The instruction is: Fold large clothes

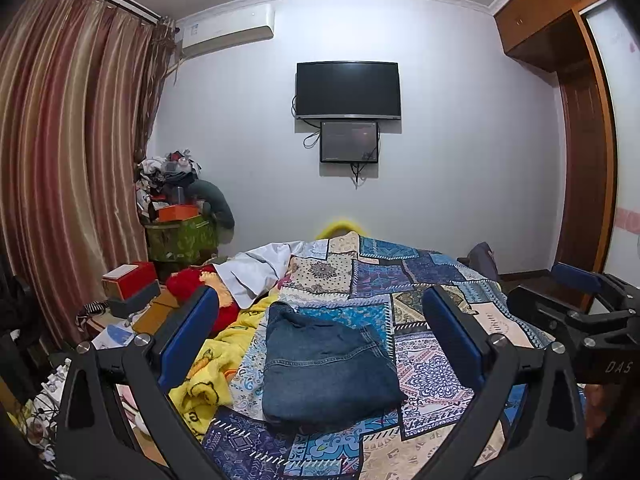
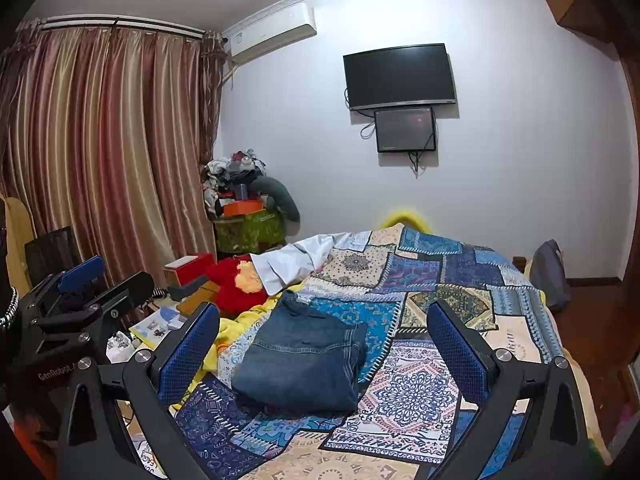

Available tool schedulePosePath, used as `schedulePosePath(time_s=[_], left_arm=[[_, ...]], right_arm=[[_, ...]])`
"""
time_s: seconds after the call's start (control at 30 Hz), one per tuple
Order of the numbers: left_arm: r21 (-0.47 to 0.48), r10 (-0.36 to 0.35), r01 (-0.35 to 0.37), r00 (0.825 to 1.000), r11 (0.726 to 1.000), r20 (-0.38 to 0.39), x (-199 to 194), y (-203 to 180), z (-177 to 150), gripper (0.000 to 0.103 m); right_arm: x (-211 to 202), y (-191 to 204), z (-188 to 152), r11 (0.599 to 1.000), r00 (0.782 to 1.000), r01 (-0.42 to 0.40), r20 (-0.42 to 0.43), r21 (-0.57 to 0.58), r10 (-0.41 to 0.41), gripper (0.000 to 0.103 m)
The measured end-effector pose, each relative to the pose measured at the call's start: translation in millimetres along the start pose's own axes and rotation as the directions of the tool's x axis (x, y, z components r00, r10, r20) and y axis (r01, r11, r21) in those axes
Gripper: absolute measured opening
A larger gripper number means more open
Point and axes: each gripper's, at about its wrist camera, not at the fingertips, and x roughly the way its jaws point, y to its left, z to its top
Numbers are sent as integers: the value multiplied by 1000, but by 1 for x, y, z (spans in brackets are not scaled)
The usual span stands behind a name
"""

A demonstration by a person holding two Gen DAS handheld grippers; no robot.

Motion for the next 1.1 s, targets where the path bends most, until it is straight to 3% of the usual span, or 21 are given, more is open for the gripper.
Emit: schedulePosePath(time_s=[1.1], left_arm=[[-58, 3, -5, 1000, 998, -25, 4, 7, -3, 103]], right_arm=[[-1, 1, -1, 1000, 1000, -4, 0, -3, 4, 103]])
